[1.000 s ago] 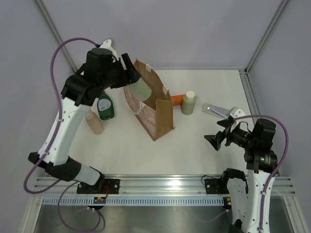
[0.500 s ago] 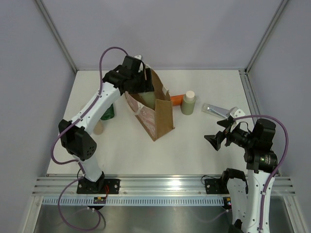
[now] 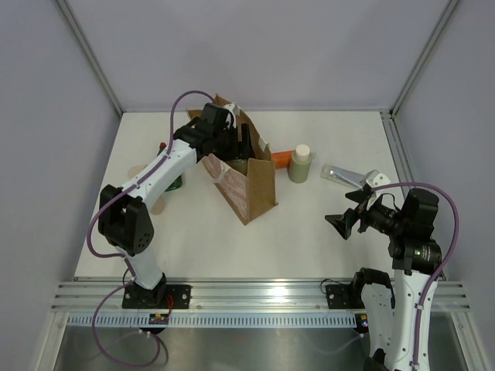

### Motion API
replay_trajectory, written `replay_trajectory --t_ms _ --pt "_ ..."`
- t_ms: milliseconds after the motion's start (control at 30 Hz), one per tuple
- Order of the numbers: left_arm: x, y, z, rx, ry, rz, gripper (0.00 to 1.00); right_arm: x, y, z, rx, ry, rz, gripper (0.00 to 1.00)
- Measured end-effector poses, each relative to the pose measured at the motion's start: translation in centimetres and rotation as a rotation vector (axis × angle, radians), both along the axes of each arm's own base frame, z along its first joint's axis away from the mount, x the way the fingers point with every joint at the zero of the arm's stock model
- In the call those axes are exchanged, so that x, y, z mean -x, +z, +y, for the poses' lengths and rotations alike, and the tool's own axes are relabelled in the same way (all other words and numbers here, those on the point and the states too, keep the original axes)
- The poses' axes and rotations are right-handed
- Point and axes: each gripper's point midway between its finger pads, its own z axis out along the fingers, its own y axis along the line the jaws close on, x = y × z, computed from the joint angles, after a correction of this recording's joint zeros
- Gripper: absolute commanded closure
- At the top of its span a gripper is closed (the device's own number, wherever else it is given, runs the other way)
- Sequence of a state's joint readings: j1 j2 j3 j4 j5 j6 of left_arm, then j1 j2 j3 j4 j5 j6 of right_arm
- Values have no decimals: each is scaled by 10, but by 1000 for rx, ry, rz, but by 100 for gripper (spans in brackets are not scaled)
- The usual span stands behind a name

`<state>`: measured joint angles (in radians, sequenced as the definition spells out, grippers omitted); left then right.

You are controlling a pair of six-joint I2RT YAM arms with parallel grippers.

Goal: Place the personal care products into the canvas bag

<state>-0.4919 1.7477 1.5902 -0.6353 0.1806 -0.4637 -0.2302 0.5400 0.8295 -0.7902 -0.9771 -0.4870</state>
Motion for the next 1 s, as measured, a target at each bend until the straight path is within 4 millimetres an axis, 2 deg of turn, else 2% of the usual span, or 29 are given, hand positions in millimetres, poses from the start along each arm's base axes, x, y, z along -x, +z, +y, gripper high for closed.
replay_trajectory --t_ms 100,333,433,567,700,733,800,867,900,933,1000 --pt "-2 6 -7 32 -24 -21 11 -1 -1 0 -3 0 11 1" --pt "0 21 -9 41 -84 -77 4 -18 -15 -4 -40 -3 148 1" --pt "6 36 -5 35 -108 -116 1 -37 -20 -8 -60 -29 246 1" --pt "19 78 4 43 -135 -220 1 -69 -41 -2 16 -91 368 1" --pt "44 144 24 74 -132 -396 1 -110 -57 21 86 -184 415 0" --pt "53 164 32 89 -121 -456 1 -122 -60 23 94 -224 415 0" --pt "76 192 50 112 -94 -565 1 -144 -64 27 98 -280 404 1" --pt "104 204 71 125 -66 -645 1 -166 -70 30 98 -329 385 1" --pt "119 203 82 130 -49 -675 1 -175 -74 31 101 -347 377 1" --pt "135 202 94 141 -29 -718 1 -182 -78 32 104 -360 375 1" --pt "157 187 112 143 1 -745 1 -198 -87 35 104 -378 375 0"
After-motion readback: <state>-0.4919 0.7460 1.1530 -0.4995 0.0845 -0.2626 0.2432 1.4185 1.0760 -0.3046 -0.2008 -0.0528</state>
